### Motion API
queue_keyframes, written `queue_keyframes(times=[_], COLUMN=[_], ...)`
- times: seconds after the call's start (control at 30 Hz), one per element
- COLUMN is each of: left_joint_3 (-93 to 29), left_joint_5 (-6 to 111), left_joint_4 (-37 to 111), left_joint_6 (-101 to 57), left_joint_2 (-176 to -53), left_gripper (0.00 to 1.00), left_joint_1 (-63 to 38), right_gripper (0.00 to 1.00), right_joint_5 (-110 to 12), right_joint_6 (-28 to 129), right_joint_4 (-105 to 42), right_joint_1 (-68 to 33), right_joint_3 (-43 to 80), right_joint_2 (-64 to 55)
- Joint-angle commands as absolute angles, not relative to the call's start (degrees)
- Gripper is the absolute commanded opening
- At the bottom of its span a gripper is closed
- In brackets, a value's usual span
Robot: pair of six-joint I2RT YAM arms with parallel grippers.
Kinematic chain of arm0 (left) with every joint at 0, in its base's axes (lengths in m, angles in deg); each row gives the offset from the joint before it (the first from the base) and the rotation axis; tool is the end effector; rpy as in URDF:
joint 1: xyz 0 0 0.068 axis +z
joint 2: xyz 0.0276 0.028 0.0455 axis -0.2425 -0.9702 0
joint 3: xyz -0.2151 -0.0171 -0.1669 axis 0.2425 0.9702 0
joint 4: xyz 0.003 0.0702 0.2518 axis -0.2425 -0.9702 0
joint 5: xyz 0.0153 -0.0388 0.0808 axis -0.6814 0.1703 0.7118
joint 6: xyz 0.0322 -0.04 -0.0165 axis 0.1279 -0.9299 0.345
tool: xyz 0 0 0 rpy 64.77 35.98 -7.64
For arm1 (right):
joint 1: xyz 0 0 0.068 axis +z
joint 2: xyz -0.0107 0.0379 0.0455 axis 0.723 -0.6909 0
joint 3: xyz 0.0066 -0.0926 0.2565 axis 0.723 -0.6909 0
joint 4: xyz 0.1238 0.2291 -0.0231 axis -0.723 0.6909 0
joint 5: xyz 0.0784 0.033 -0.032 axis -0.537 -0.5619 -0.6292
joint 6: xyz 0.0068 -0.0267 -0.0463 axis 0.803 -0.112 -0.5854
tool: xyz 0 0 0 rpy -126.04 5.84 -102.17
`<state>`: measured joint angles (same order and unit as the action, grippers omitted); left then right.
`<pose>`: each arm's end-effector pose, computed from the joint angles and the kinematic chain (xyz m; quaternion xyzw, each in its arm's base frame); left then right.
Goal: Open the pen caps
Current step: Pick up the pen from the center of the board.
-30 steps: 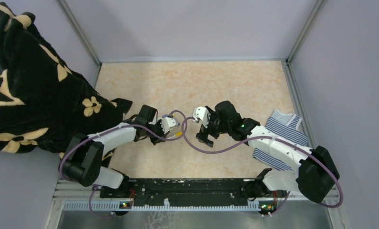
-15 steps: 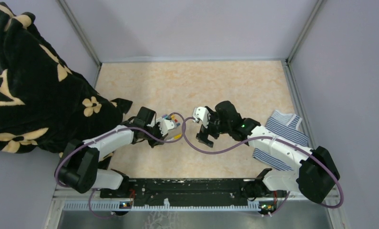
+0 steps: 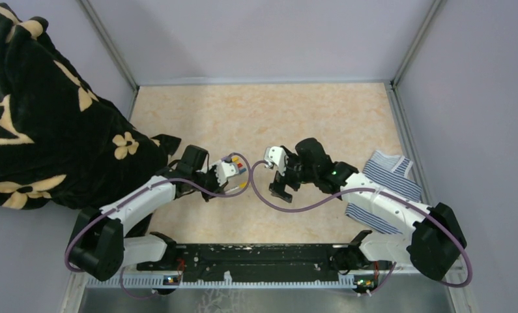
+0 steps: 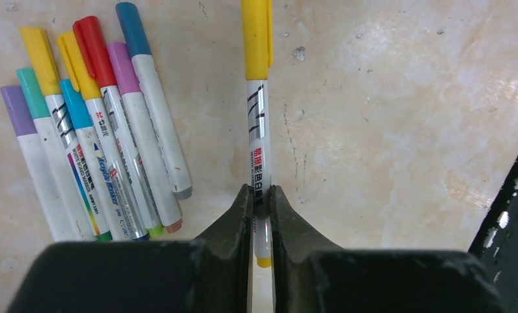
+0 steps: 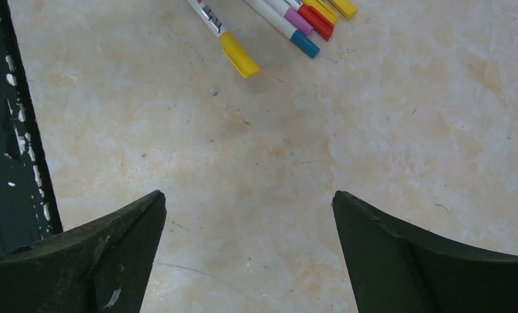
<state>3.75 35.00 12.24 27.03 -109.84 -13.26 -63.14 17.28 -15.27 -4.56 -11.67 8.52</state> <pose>0.1947 -0.1177 0.1859 0.5548 0.7545 -0.1862 0.2971 0.1799 0.1785 0.2540 -0.5643 0.6874 0.2271 0.3968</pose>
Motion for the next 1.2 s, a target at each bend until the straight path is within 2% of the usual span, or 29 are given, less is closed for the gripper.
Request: queue_keyframes(times=[0.0, 0.2, 0.43, 0.83, 1.17], left_joint_3=[1.49, -0.84, -3.35, -8.92, -12.36], left_joint_5=[30.94, 29.85, 27.62, 24.97, 22.38], left_joint_4=[10.01, 9.87, 9.89, 9.91, 12.03], left_joint_6=[28.98, 29.67, 30.35, 33.17, 36.91], left_joint_2=[-107.84, -106.76, -106.58, -105.03, -105.94], left_gripper=[0.00, 0.00, 0.00, 0.00, 0.00], left_joint_1=[-13.57, -13.58, -13.57, -13.66, -13.66], right_gripper=[0.99, 0.99, 0.99, 0.98, 0.97], right_joint_5=[-65.91, -67.60, -75.63, -85.95, -91.19], right_joint_6=[18.15, 19.85, 25.45, 32.74, 43.25], right_joint_4=[-15.84, -14.58, -13.42, -8.71, -19.93], right_joint_1=[-4.51, -4.90, -9.61, -15.91, -16.57], right_joint_3=[-9.35, -8.03, -5.65, 5.69, 9.60], right_joint_2=[10.49, 10.27, 9.93, 2.78, -4.13])
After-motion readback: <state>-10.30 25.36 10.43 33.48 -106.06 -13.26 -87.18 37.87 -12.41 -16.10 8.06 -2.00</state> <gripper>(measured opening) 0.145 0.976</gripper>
